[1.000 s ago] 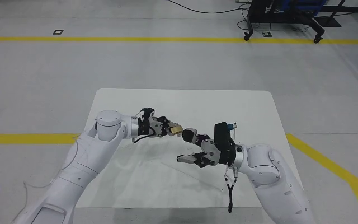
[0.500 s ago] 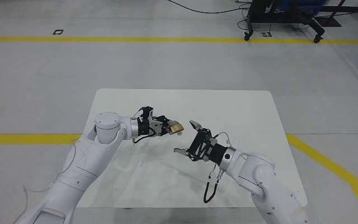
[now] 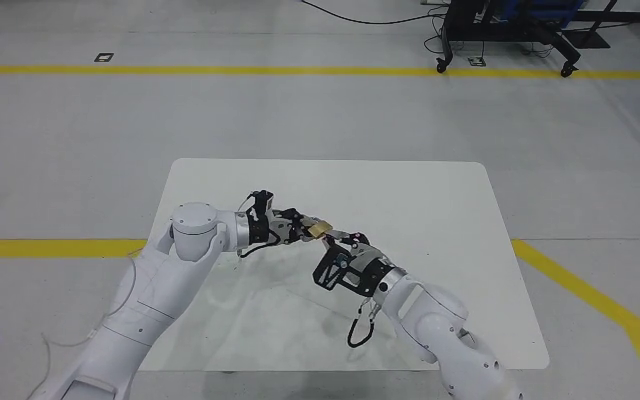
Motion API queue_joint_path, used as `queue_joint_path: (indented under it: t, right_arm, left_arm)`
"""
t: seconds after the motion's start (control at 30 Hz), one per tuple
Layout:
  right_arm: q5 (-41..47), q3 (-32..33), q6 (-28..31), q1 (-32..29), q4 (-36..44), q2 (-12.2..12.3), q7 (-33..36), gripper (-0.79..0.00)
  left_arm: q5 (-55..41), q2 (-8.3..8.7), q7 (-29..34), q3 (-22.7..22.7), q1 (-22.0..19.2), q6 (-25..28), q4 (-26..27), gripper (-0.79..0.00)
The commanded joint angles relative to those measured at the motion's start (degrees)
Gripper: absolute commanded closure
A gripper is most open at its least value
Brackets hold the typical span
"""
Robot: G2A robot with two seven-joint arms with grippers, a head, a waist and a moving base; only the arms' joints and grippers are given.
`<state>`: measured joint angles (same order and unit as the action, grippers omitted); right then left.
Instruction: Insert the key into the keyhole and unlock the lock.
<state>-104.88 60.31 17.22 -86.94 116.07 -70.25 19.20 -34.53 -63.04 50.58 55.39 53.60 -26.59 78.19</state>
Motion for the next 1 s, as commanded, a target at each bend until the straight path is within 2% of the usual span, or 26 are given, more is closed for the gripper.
queue_joint_path:
  t: [0.0, 0.2, 0.23, 0.27, 0.37, 0.5, 0.63, 0.83, 0.97]
  right_arm:
    - [0.1, -0.3, 0.1, 0.2, -0.1, -0.1, 0.4, -0.188]
    - [1.5, -0.4, 1.1, 0.6, 0.0, -0.1, 1.0, -0.256]
    - [3.0, -0.2, 2.7, 0.6, 0.1, -0.1, 0.3, -0.265]
    - [3.9, 0.4, 3.9, 0.6, 0.0, 0.0, -0.1, -0.308]
    - [4.3, 2.6, 6.3, 0.0, 1.1, 0.5, -0.5, -0.345]
    - [1.5, 4.8, 7.6, -1.7, 3.2, 1.1, -0.3, -0.336]
    - [-0.5, 4.4, 7.7, -2.4, 3.6, 1.3, -0.4, -0.323]
    - [-1.4, 1.3, 7.8, 0.0, 1.2, 0.9, 0.3, -0.339]
    - [-1.1, 0.2, 7.8, 1.5, 0.0, 0.6, 1.0, -0.314]
  left_arm:
    - [0.0, -0.01, -0.1, 0.0, 0.0, -0.1, 0.1, 0.000]
    - [0.1, -0.01, -0.1, 0.3, 0.1, -0.1, 0.1, 0.000]
    - [0.2, 0.00, -0.2, 0.4, 0.1, -0.1, 0.1, 0.000]
    - [0.3, 0.01, -0.2, 0.4, 0.1, 0.0, 0.1, 0.000]
    - [1.0, 0.12, 0.0, 0.7, 0.2, 0.6, 0.3, 0.000]
    - [1.2, 0.18, 0.2, 1.0, 0.4, 0.7, 0.5, 0.000]
    - [2.1, 0.10, 0.0, 0.4, 0.3, 0.6, 0.7, 0.000]
    - [2.4, 0.05, 0.0, 0.5, 0.2, 0.6, 0.7, 0.000]
    - [2.7, 0.08, 0.1, 0.5, 0.4, 0.8, 0.9, 0.000]
